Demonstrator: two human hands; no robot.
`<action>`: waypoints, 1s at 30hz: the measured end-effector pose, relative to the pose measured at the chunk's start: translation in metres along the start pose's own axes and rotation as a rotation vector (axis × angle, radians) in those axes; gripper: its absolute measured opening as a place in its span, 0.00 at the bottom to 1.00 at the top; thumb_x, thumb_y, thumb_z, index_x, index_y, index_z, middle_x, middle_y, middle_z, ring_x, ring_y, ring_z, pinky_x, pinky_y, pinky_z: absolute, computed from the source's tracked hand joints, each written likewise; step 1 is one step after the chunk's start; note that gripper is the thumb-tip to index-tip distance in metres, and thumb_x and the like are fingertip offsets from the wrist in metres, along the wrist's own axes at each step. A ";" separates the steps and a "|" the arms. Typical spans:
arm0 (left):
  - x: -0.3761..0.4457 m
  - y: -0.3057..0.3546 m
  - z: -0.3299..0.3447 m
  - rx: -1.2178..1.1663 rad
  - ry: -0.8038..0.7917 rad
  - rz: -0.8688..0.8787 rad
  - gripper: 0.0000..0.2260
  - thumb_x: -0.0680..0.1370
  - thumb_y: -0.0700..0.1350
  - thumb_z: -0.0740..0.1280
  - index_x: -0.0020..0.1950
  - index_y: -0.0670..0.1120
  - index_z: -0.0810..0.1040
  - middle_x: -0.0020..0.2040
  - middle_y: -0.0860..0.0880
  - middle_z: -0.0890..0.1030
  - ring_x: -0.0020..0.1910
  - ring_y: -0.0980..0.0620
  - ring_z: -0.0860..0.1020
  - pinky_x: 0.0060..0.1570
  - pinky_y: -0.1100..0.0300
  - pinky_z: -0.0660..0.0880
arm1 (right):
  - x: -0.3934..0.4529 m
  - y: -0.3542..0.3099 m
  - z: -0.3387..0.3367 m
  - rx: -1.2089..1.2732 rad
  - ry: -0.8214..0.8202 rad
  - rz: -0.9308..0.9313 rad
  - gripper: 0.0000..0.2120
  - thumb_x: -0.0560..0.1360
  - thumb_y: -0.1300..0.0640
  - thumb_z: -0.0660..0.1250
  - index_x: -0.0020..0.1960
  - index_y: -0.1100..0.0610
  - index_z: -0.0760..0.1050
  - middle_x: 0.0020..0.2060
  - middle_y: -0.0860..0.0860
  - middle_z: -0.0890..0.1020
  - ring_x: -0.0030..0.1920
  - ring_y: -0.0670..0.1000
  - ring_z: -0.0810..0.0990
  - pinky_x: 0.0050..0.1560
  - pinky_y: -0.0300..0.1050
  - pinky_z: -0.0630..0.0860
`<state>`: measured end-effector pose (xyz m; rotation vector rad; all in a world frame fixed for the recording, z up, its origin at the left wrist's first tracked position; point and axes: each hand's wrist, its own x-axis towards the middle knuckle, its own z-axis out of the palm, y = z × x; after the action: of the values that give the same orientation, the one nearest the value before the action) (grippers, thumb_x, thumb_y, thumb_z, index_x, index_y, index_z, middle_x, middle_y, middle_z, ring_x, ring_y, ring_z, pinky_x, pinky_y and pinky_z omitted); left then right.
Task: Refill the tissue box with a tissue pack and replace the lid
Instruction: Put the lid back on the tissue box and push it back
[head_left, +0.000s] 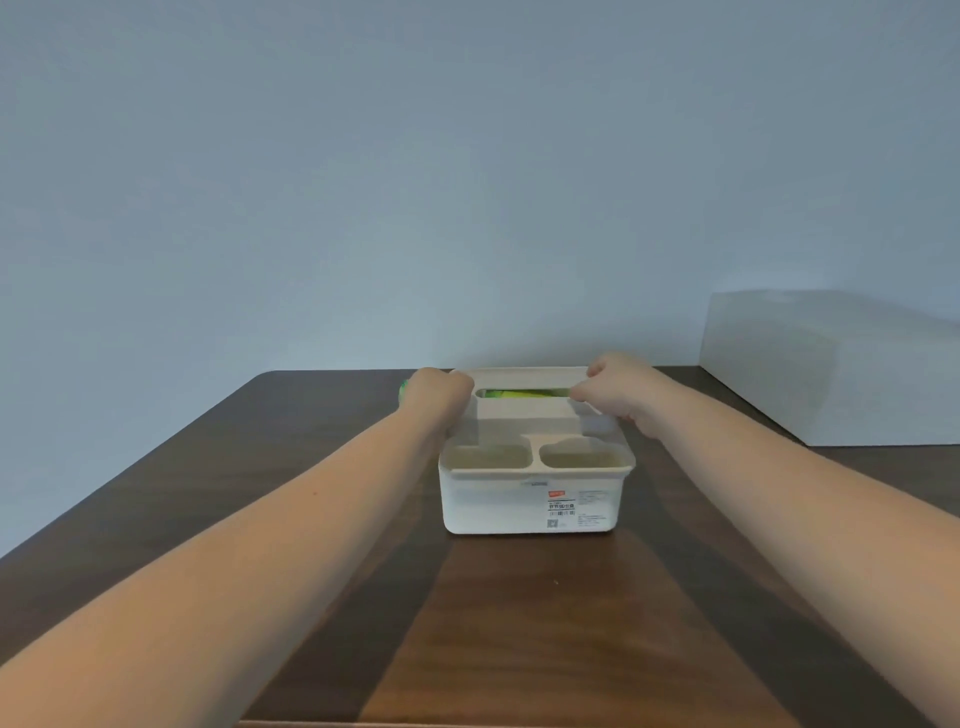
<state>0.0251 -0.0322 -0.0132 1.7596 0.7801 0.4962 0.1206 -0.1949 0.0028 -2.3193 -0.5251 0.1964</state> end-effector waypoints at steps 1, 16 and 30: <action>0.002 -0.001 0.002 0.006 0.002 0.005 0.06 0.73 0.39 0.58 0.37 0.43 0.69 0.41 0.44 0.68 0.37 0.45 0.67 0.36 0.59 0.66 | 0.000 0.002 0.000 -0.011 -0.007 0.003 0.16 0.74 0.62 0.64 0.62 0.62 0.73 0.56 0.60 0.76 0.48 0.57 0.76 0.44 0.43 0.71; 0.006 -0.011 0.002 0.551 0.090 0.206 0.10 0.76 0.40 0.57 0.36 0.39 0.69 0.32 0.40 0.69 0.31 0.48 0.64 0.28 0.60 0.55 | 0.015 0.011 0.016 -0.201 0.061 0.038 0.10 0.72 0.61 0.62 0.33 0.58 0.67 0.31 0.53 0.73 0.33 0.54 0.73 0.30 0.42 0.65; 0.024 -0.022 0.007 0.453 -0.088 0.179 0.11 0.78 0.39 0.52 0.35 0.46 0.61 0.34 0.49 0.65 0.31 0.52 0.63 0.30 0.58 0.57 | 0.027 0.014 0.019 -0.223 -0.038 0.028 0.13 0.78 0.63 0.57 0.59 0.67 0.75 0.37 0.57 0.73 0.37 0.56 0.71 0.31 0.40 0.65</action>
<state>0.0405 -0.0158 -0.0377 2.2699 0.7129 0.3743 0.1442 -0.1803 -0.0208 -2.5452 -0.5574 0.2048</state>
